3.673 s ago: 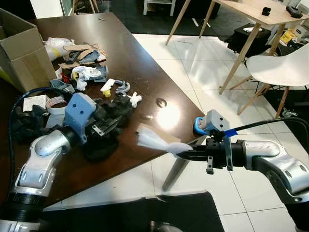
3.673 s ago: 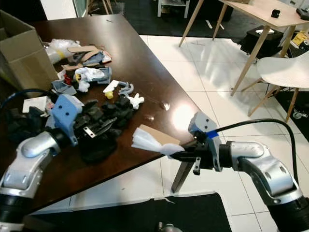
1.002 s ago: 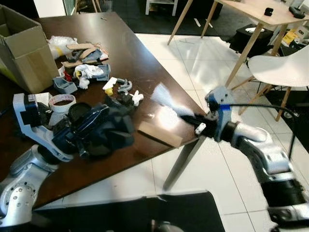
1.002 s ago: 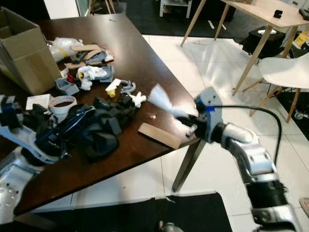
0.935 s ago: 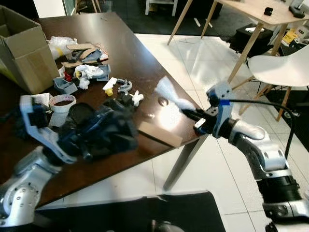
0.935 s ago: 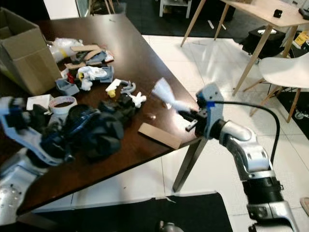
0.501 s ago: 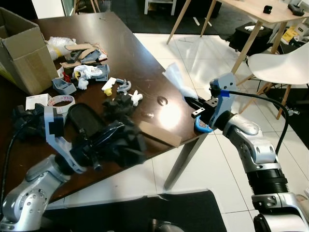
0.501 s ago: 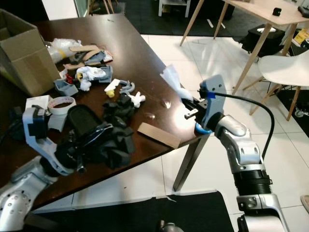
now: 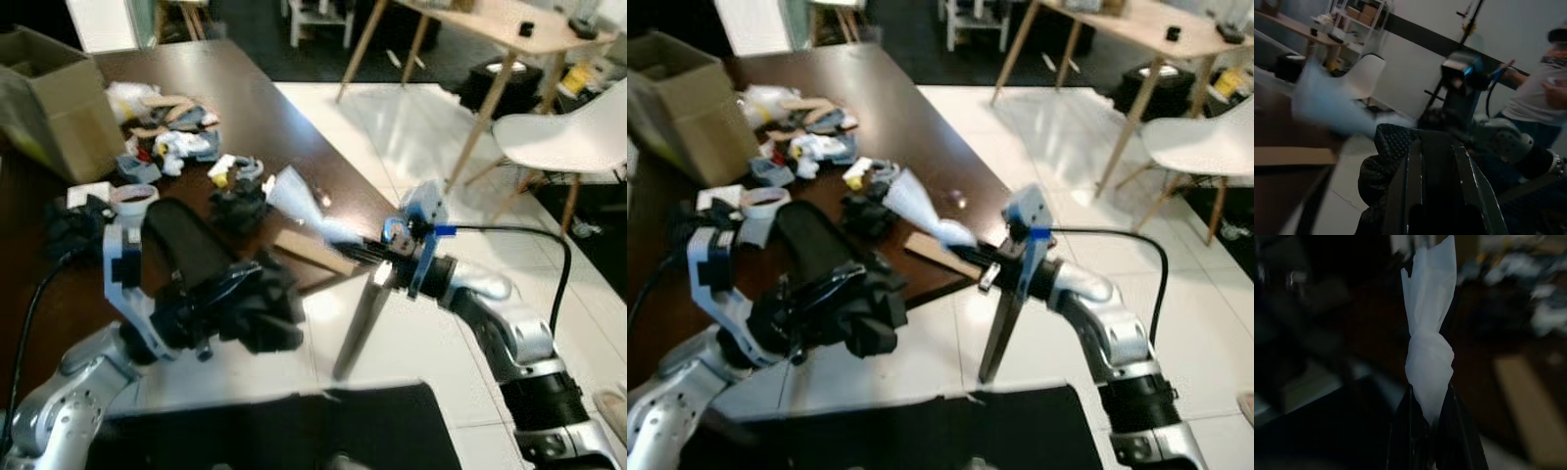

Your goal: Picking trash to rubbish bin

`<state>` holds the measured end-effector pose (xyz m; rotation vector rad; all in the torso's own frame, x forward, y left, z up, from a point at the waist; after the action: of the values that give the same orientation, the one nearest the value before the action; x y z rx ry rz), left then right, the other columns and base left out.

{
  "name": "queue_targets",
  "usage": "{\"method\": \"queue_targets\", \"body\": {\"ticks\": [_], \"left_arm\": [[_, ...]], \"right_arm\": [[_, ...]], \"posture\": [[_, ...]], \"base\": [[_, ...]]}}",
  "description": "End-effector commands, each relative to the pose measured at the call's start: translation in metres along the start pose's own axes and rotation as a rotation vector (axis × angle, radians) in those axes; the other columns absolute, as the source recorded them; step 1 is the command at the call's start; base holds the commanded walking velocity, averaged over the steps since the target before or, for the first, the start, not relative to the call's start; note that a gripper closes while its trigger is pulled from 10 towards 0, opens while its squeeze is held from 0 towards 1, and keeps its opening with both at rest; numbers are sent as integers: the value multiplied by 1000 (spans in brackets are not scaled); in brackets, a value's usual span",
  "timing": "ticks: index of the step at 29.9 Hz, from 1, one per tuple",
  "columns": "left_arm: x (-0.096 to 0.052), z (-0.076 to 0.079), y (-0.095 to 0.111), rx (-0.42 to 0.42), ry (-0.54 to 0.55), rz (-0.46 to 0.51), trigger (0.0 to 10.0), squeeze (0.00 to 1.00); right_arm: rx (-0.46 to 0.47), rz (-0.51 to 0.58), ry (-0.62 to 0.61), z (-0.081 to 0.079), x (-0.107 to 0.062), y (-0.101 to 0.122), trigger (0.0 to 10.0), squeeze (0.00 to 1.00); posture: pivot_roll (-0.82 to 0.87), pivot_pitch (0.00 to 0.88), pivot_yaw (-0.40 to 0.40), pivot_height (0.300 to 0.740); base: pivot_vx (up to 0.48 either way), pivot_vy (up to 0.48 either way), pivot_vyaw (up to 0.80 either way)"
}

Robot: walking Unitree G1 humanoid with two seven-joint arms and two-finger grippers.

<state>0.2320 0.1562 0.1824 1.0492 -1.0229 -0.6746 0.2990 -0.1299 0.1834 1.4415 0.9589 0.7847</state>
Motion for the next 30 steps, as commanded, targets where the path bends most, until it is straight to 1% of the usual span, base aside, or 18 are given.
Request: {"method": "queue_targets", "body": {"ticks": [1,7,8,9,11,12,14,15,17,18,21,22,23,24,25,28,29,30], "left_arm": [[-2,1,-5,-10,-3,-13,10000,0],[-3,2,-8,-19,-10,-22,10000,0],[-6,4,-17,-42,-16,-55,10000,0],[-6,4,-17,-42,-16,-55,10000,0],[-10,6,-28,-71,-17,-100,10000,0],[-10,6,-28,-71,-17,-100,10000,0],[-16,6,-43,-93,-4,-169,10000,0],[-16,6,-43,-93,-4,-169,10000,0],[-24,5,-64,-124,30,-248,10000,0],[-24,5,-64,-124,30,-248,10000,0],[-41,1,-97,-202,124,-345,10000,0],[-41,1,-97,-202,124,-345,10000,0],[-46,0,-104,-221,146,-362,10000,0],[-52,-2,-112,-236,181,-387,10000,0],[-61,-8,-122,-263,253,-414,10000,0],[-67,-11,-129,-279,302,-432,10000,0],[-84,-22,-147,-316,462,-459,10000,0],[-84,-22,-147,-316,462,-459,10000,0]], "right_arm": [[16,-15,68,-9,1,-2,10000,0],[31,-38,96,-13,0,-6,10000,0],[46,-132,124,-18,-2,-22,10000,0],[46,-132,124,-18,-2,-22,10000,0],[62,-219,137,-21,-4,-39,10000,0],[62,-219,137,-21,-4,-39,10000,0],[81,-281,134,-22,-5,-54,10000,0],[81,-281,134,-22,-5,-54,10000,0],[106,-372,108,-20,-9,-76,10000,0],[106,-372,108,-20,-9,-76,10000,0],[187,-489,20,-14,-18,-121,10000,0],[187,-489,20,-14,-18,-121,10000,0],[205,-504,-8,-13,-20,-131,10000,0],[231,-509,-51,-10,-23,-139,10000,0],[255,-519,-129,-4,-26,-151,10000,0],[270,-528,-180,-1,-29,-159,10000,0],[319,-547,-311,4,-38,-182,10000,0],[319,-547,-311,4,-38,-182,10000,0]], "posture": [[50,111,-38,740],[50,111,-38,740],[51,114,-38,740],[51,114,-38,740],[51,115,-38,740],[51,115,-38,740],[51,115,-38,740],[51,115,-38,740],[49,117,-37,740],[49,117,-37,740],[48,119,-38,740],[48,119,-38,740],[48,119,-38,740],[46,120,-39,740],[46,121,-40,740],[46,121,-40,740],[46,122,-43,740],[46,122,-43,740]], "base": [[-296,0,0],[-299,0,0],[-300,0,0],[-300,0,0],[-298,0,0],[-296,0,0],[-300,0,0],[-300,0,0],[-296,0,0],[-296,0,0],[-276,0,0],[-262,0,0],[-266,0,0],[-251,0,0],[0,0,0],[0,0,0],[0,0,0],[0,0,0]]}}
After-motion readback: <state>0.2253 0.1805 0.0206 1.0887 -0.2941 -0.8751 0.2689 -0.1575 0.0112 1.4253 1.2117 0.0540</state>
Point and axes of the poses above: a point about 5 cm out from each wrist's last joint towards the gripper, its own x axis pointing out of the wrist towards the gripper, its own y axis along the axis of the wrist's last joint, z = x × y, the point moved 1 cm from there along x, pointing out of the wrist towards the gripper, and after that the axes turned 8 degrees about x, right-handed, at the moved point
